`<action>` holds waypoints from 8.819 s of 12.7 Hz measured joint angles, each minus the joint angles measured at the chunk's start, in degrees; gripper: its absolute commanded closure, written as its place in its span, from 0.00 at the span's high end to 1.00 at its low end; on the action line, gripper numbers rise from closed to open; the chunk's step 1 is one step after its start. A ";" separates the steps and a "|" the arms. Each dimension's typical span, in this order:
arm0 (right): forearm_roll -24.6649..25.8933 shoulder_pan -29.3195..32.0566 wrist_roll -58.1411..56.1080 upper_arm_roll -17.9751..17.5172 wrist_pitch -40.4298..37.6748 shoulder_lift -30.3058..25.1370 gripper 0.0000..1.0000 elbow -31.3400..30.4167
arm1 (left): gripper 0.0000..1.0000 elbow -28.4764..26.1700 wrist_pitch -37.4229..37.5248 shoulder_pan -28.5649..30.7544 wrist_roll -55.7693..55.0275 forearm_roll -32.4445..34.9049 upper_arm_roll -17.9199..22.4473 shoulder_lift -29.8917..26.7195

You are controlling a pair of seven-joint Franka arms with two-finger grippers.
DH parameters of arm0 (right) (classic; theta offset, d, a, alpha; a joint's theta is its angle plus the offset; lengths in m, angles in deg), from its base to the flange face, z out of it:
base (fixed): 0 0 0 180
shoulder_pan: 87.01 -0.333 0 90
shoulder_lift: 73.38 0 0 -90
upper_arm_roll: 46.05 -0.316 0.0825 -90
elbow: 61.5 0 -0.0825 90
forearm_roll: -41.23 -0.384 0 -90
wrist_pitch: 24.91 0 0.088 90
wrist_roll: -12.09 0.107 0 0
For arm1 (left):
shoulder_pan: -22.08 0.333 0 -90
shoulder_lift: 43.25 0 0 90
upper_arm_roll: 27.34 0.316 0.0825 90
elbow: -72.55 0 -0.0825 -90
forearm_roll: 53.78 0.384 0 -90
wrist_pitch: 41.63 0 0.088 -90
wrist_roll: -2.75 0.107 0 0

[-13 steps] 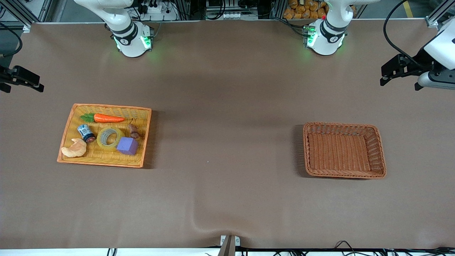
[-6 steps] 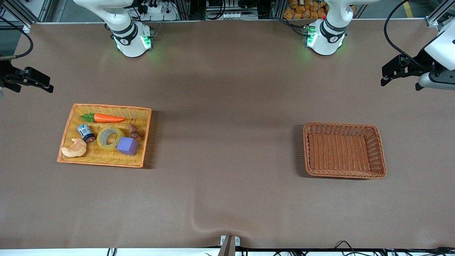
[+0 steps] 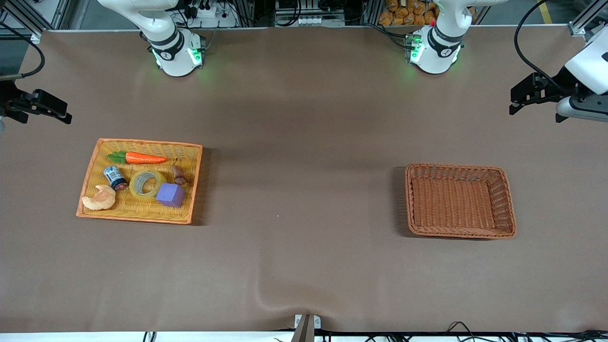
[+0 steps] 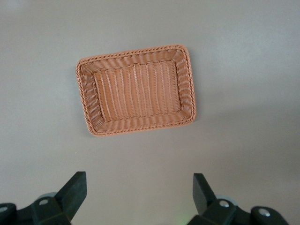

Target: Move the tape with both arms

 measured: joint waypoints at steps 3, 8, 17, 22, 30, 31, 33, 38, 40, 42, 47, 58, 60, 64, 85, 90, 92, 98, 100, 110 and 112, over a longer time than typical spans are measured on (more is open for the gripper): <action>0.00 0.01 -0.92 0.11 0.00 0.00 1.00 0.00 | 1.00 -0.80 -1.60 -0.03 0.00 0.00 -0.21 0.95; 0.00 0.42 -1.18 0.23 0.00 0.00 1.00 0.00 | 1.00 -0.85 -1.91 -0.29 0.00 0.00 -1.27 1.20; 0.00 1.06 -1.88 0.37 0.12 0.00 1.00 0.08 | 1.00 -1.57 -4.81 1.58 -9.22 0.03 -1.28 10.57; -0.04 1.96 -3.36 0.15 -0.01 0.21 1.00 -0.21 | 1.00 -1.29 -4.93 2.32 -9.30 0.03 -1.22 10.45; -2.98 -2.22 -13.43 -0.58 27.84 3.11 1.00 -24.73 | 1.00 -1.43 -6.62 1.65 -9.50 0.03 -1.85 13.38; -2.99 -2.05 -17.04 -0.37 33.53 3.46 1.00 -29.09 | 1.00 -1.43 -6.66 1.45 -9.62 0.03 -1.88 13.57; -3.00 -1.96 -20.86 -0.25 42.19 4.25 1.00 -36.29 | 1.00 -1.44 -6.89 0.94 -10.04 0.03 -1.97 13.94; -3.00 -2.03 -29.93 -0.36 55.71 9.90 1.00 -43.71 | 1.00 -1.44 -7.34 0.82 -10.18 0.03 -1.96 14.44; -3.00 -2.15 -32.07 -0.41 57.66 12.09 1.00 -43.77 | 1.00 -1.44 -7.44 0.82 -10.18 0.03 -1.95 14.52; -3.00 -2.28 -34.84 -0.47 59.15 13.63 1.00 -43.77 | 1.00 -1.43 -7.49 0.83 -10.18 0.03 -1.94 14.53; -5.80 -2.25 -37.24 -0.45 59.66 15.14 1.00 -43.77 | 1.00 -1.43 -7.52 0.90 -10.18 0.03 -1.91 14.55; -6.27 -2.26 -43.92 -0.43 59.79 16.72 1.00 -43.47 | 1.00 -0.41 -7.74 4.78 -10.01 0.03 -1.39 14.35; -6.29 -1.35 -46.72 -0.19 59.79 17.13 1.00 -43.41 | 1.00 -0.36 -7.74 4.71 -10.01 0.03 -1.46 14.35; -6.30 -0.26 -49.04 -0.02 59.79 18.16 0.65 -43.24 | 1.00 -0.27 -7.74 5.55 -10.17 1.06 -0.72 14.33; -6.76 -29.95 -3.13 -1.51 22.24 18.05 0.00 -8.14 | 1.00 -0.44 -2.21 15.94 -18.88 4.37 0.97 12.48; -6.81 -42.77 20.91 -1.44 41.01 35.72 0.00 2.85 | 1.00 -0.03 -2.21 20.24 -18.89 4.39 1.08 12.13; -6.81 -46.48 28.25 -1.41 47.97 43.28 0.00 6.64 | 1.00 0.50 -2.21 22.09 -18.78 4.39 1.08 11.80; -6.81 -50.03 33.20 -0.73 49.22 51.64 0.23 13.73 | 1.00 1.09 -2.21 23.13 -18.76 4.39 0.73 10.77; -6.81 -50.00 33.21 -0.48 49.19 51.81 0.58 13.93 | 1.00 1.09 -2.21 23.13 -18.76 4.39 0.58 10.67; -6.75 -45.16 33.18 1.27 38.31 44.78 1.00 17.90 | 1.00 1.09 -2.04 23.13 -18.77 4.39 0.30 10.19; -6.74 -41.59 30.93 1.63 31.77 39.47 1.00 17.85 | 1.00 1.09 -2.00 23.13 -18.77 4.39 0.30 10.19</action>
